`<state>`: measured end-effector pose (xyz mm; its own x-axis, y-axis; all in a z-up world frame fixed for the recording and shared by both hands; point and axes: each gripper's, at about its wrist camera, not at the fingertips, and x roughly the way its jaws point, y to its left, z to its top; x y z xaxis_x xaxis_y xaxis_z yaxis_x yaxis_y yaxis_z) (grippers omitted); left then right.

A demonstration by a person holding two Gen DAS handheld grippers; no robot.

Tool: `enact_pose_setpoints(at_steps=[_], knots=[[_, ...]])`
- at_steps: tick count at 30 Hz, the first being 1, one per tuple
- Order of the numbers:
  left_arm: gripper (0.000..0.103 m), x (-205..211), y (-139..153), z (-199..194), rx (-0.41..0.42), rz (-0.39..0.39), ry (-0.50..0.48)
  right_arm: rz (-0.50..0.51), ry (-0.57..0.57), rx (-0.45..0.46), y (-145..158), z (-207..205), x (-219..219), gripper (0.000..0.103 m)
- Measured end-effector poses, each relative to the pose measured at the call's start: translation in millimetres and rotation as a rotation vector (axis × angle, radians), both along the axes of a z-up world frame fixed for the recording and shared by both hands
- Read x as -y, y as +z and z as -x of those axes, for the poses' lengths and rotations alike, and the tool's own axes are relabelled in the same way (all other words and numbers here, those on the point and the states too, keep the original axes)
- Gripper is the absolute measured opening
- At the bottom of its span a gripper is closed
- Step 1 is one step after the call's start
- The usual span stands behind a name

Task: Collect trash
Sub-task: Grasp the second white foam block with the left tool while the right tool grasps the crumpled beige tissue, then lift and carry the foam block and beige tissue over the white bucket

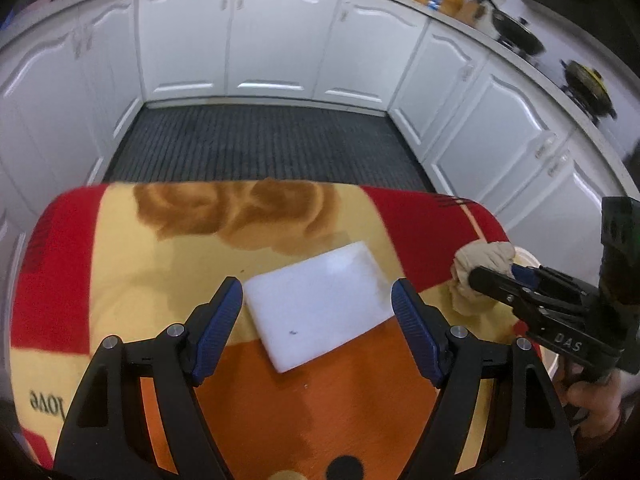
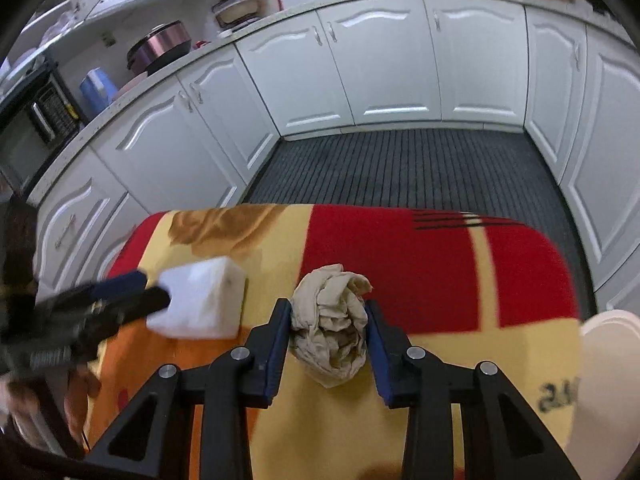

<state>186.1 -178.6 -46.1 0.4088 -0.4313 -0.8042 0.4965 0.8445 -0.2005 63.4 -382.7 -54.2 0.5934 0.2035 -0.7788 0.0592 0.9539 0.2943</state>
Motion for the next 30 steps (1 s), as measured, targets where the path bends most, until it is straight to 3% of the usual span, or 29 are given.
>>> enact_pose_setpoints(at_steps=[5, 9, 12, 15, 17, 24, 30], knots=[[0.077, 4, -4, -13, 0.003, -0.049, -0.004, -0.022, -0.019, -0.005, 3, 18, 14, 0.035], [0.077, -4, -10, -34, -0.019, -0.051, 0.09, -0.049, -0.024, -0.015, 2, 24, 16, 0.035], [0.077, -21, -15, -46, -0.073, -0.011, 0.189, -0.042, -0.008, -0.021, 2, 27, 12, 0.035], [0.077, -31, -26, -52, -0.114, -0.045, 0.238, -0.042, 0.001, -0.025, 1, 31, 8, 0.035], [0.077, -31, -31, -48, -0.129, -0.045, 0.226, -0.05, 0.003, -0.025, 1, 32, 8, 0.035], [0.077, -45, -10, 4, -0.145, 0.072, 0.129, -0.045, 0.0, -0.022, 5, 45, 12, 0.035], [0.077, -31, -8, 55, -0.112, 0.008, 0.003, -0.057, -0.035, -0.019, 9, 59, 24, 0.035]])
